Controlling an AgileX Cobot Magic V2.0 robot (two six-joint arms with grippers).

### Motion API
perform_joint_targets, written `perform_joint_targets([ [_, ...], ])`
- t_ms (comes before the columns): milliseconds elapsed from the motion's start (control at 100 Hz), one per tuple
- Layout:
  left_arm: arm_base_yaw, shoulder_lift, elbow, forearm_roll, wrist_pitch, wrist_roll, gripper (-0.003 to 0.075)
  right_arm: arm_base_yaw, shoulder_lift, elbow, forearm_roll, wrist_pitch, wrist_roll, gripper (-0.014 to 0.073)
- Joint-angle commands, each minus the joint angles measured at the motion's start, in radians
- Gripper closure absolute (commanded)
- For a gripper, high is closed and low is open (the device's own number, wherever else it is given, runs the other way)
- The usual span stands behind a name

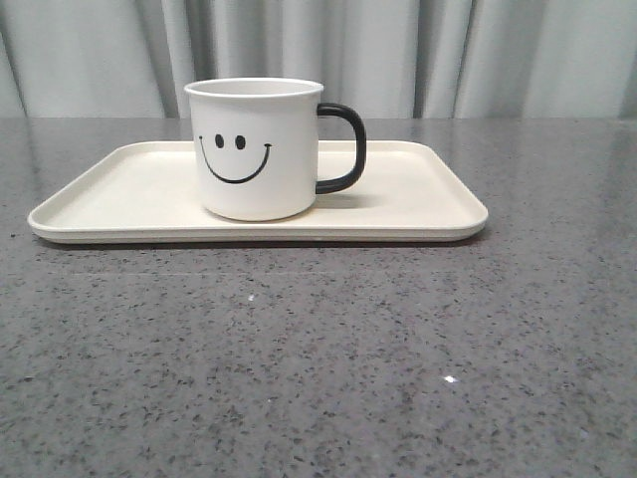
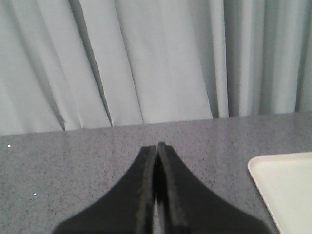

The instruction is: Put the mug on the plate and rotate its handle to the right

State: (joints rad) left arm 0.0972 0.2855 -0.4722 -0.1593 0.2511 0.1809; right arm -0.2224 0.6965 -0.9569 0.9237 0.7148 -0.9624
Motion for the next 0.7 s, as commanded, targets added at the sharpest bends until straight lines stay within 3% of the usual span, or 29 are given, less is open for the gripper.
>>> perform_joint_targets([
  [0,-0.007,-0.078,0.080,-0.022,-0.222,0.001,0.0740,-0.005,-0.002,-0.022,0.031,-0.046,-0.003,0.0654],
  [300,-0.007,-0.323,0.302,-0.042,-0.251,0.001,0.0740,-0.005,-0.002,-0.022,0.031,-0.046,-0.003,0.0654],
  [590,-0.007,-0.318,0.390,-0.024,-0.264,0.003,0.0740,-0.005,-0.002,-0.022,0.030,-0.045,-0.003,0.0654],
  [690,-0.007,-0.318,0.433,-0.020,-0.339,0.003,0.0740,-0.005,-0.002,-0.022,0.030,-0.045,-0.003,0.0654],
])
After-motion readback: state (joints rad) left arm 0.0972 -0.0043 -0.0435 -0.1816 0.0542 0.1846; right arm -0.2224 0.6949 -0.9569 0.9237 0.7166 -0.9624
